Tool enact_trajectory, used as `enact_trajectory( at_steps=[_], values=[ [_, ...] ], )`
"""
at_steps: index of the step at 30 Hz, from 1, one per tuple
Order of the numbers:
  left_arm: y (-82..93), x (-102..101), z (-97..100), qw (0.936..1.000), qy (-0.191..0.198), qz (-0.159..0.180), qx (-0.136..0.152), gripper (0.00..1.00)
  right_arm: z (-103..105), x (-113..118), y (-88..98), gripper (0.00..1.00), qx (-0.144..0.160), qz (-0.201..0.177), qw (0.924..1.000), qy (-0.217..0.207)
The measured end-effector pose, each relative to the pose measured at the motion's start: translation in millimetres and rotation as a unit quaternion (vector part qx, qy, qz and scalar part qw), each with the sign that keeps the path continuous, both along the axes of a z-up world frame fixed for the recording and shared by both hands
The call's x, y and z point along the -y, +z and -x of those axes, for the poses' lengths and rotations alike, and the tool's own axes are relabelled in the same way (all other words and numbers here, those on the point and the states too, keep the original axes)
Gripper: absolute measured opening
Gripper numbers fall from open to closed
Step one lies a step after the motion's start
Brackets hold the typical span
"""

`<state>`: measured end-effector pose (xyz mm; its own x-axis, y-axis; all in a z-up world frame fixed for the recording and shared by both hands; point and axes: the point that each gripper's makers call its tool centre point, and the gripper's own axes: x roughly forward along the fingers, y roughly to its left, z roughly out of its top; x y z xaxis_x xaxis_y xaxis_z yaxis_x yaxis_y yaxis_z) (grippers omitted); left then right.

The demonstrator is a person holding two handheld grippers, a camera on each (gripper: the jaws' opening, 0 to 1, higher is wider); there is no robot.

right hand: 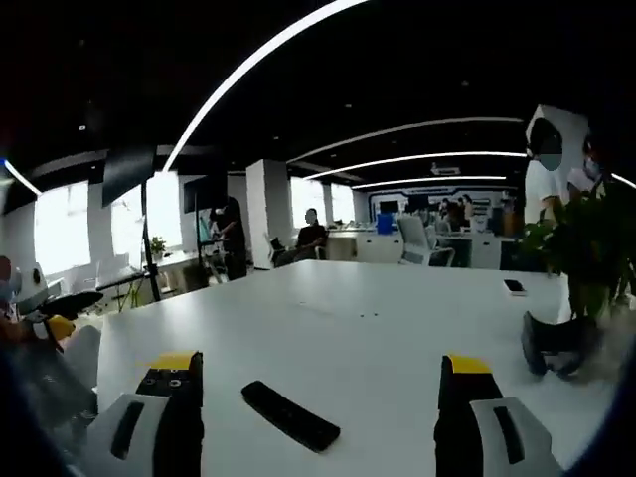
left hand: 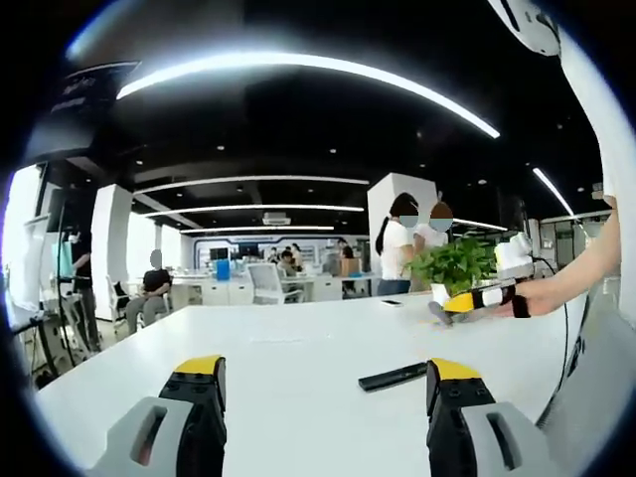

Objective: Press the specified remote control buttons in sequence, fully releasing each button before pressing the next.

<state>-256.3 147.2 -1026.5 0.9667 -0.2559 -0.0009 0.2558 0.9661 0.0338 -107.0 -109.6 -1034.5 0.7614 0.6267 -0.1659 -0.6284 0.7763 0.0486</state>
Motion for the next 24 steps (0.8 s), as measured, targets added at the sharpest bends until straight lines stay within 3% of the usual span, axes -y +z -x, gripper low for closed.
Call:
enact_trajectory(
  at_steps=[6,11,24],
  values=[
    [0.4,0.5,0.5,1.0000,-0.002,0.006,-0.001,0.86,39.8,-3.2,7.6,0.99,0.015,0.013,0.9998,-0.004],
    [0.0,1.3,0.9,1.0000,-0.003,0.006,-0.001,0.86,64.2,5.9,15.7,0.99,0.032,0.004,0.9988,-0.038],
    [1.0,-1.1,2.2,0.9999,-0.004,0.014,0.003,0.84,100.1,26.7,13.6,0.97,0.061,0.069,0.9929,-0.076]
  ],
)
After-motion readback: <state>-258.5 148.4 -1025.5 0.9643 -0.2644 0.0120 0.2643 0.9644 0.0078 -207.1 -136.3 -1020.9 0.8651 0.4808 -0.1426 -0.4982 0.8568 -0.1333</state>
